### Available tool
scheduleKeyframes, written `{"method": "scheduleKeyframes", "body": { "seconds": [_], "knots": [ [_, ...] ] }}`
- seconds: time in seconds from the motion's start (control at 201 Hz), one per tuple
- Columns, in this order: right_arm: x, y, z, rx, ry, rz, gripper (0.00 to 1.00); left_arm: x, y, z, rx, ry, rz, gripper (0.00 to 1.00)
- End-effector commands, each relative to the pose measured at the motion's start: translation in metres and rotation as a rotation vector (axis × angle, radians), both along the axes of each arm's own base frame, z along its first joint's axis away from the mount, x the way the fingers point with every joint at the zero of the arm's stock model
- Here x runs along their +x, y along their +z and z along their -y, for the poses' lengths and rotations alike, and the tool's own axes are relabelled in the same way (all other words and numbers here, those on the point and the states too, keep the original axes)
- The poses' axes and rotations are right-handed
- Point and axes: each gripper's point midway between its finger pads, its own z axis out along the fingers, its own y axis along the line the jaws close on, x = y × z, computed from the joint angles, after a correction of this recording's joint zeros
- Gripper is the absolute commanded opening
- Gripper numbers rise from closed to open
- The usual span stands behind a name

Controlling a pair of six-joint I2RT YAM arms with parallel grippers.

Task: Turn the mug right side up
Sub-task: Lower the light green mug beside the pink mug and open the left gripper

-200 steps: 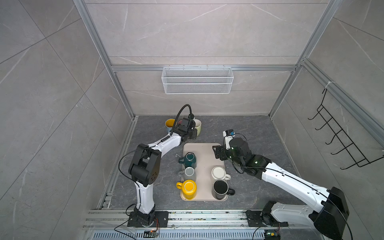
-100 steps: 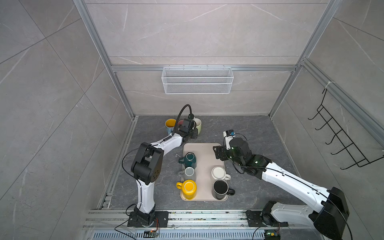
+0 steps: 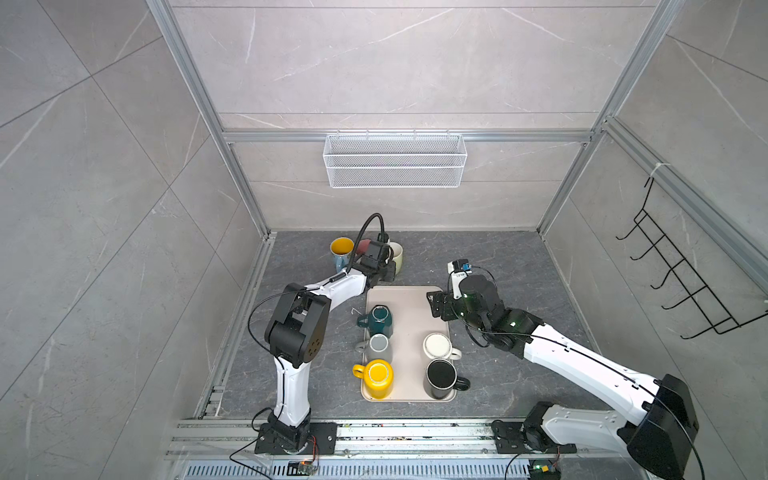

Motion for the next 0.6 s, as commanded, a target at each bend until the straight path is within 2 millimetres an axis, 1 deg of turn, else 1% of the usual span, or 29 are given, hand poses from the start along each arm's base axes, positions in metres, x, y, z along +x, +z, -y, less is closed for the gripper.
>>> {"method": "scheduleKeyframes", "body": {
  "seconds": [0.0, 0.403, 0.468, 0.593],
  "knots": [
    [-0.002, -0.005, 0.004, -0.003, -0.015, -0.017, 0.8, 0.024, 0.027, -0.003, -0.046, 0.074, 0.12, 0.0],
    [-0.001, -0.007, 0.008, -0.017, -0.028, -0.019, 0.8, 0.023, 0.011, -0.009, -0.02, 0.098, 0.095, 0.0],
    [-0.001, -0.007, 0.008, -0.016, -0.03, -0.018, 0.8, 0.022, 0.01, -0.01, -0.016, 0.099, 0.092, 0.04],
    [-0.001, -0.009, 0.007, -0.013, -0.03, -0.024, 0.8, 0.019, 0.007, -0.011, -0.01, 0.094, 0.085, 0.15]
  ]
}}
